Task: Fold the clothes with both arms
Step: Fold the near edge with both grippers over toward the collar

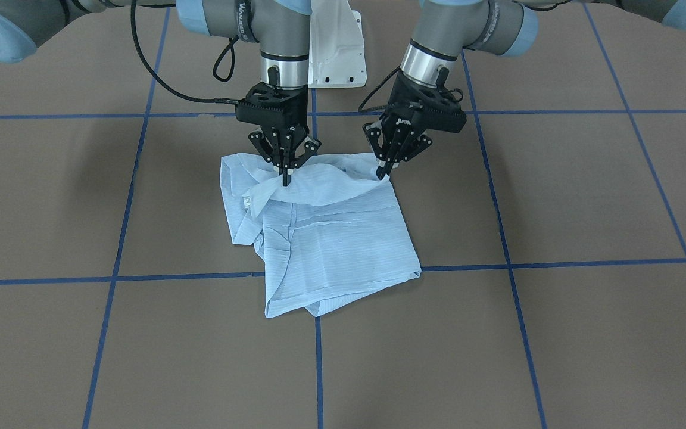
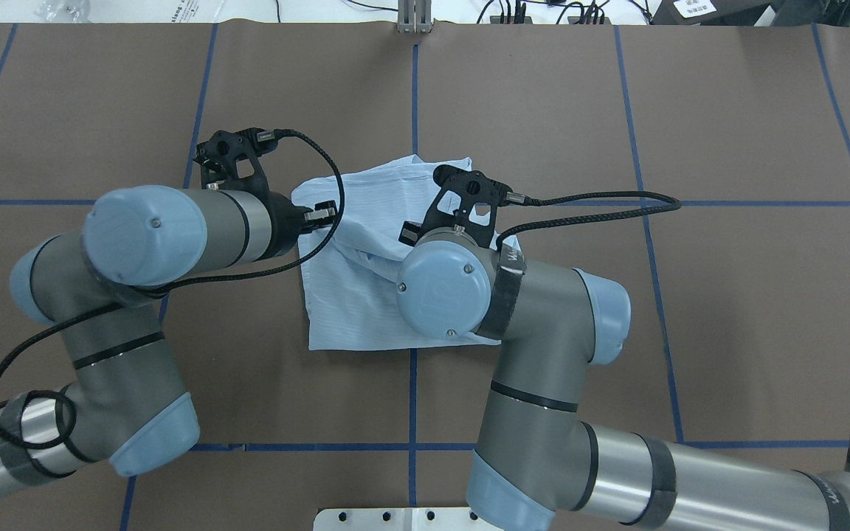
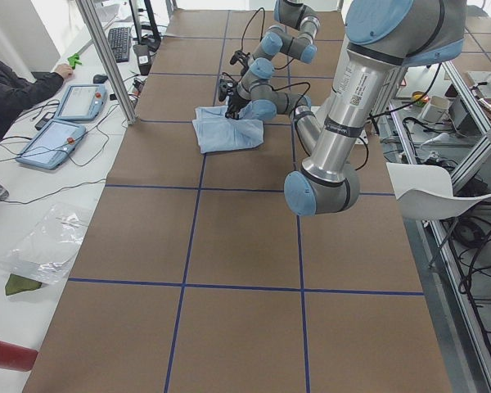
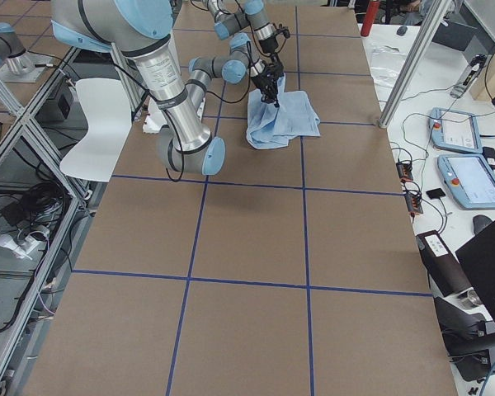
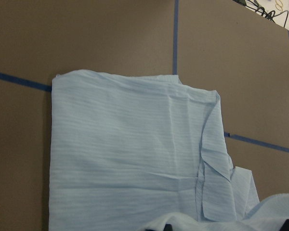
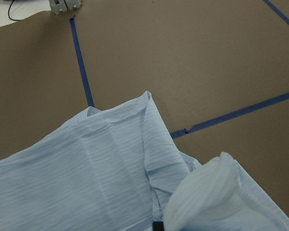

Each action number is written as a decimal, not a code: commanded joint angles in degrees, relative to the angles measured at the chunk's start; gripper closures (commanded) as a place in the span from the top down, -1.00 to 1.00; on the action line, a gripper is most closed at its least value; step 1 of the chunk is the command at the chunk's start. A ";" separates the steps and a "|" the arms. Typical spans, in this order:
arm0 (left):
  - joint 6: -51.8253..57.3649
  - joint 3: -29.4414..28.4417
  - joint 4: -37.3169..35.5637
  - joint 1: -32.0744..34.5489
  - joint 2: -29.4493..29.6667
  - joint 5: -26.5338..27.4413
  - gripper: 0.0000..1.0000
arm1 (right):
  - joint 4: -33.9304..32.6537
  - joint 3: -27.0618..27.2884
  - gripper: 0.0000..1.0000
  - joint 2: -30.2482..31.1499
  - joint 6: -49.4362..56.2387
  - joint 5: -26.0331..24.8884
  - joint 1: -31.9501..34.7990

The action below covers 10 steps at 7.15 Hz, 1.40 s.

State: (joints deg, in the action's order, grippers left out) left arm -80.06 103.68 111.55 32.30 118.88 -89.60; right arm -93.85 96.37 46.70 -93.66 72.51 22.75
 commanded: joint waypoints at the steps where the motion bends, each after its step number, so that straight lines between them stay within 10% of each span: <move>1: 4.10 -6.19 0.86 2.93 1.88 0.12 -1.00 | 4.98 -10.37 -1.00 -5.54 2.59 0.00 3.16; 8: 8.16 -20.36 9.03 3.91 4.43 0.39 -1.00 | 18.34 -30.36 -1.00 -13.22 5.67 0.52 7.12; 9: 8.42 -20.36 12.00 4.25 4.34 -0.05 -0.28 | 18.36 -30.54 0.56 -13.22 5.85 0.61 7.56; 10: 10.60 -20.10 13.16 4.52 4.34 -0.66 0.99 | 18.36 -30.63 0.98 -14.09 7.60 3.14 8.70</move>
State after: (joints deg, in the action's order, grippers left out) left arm -71.23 83.44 122.88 36.52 123.23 -89.67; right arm -75.71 66.02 33.29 -87.55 73.74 30.41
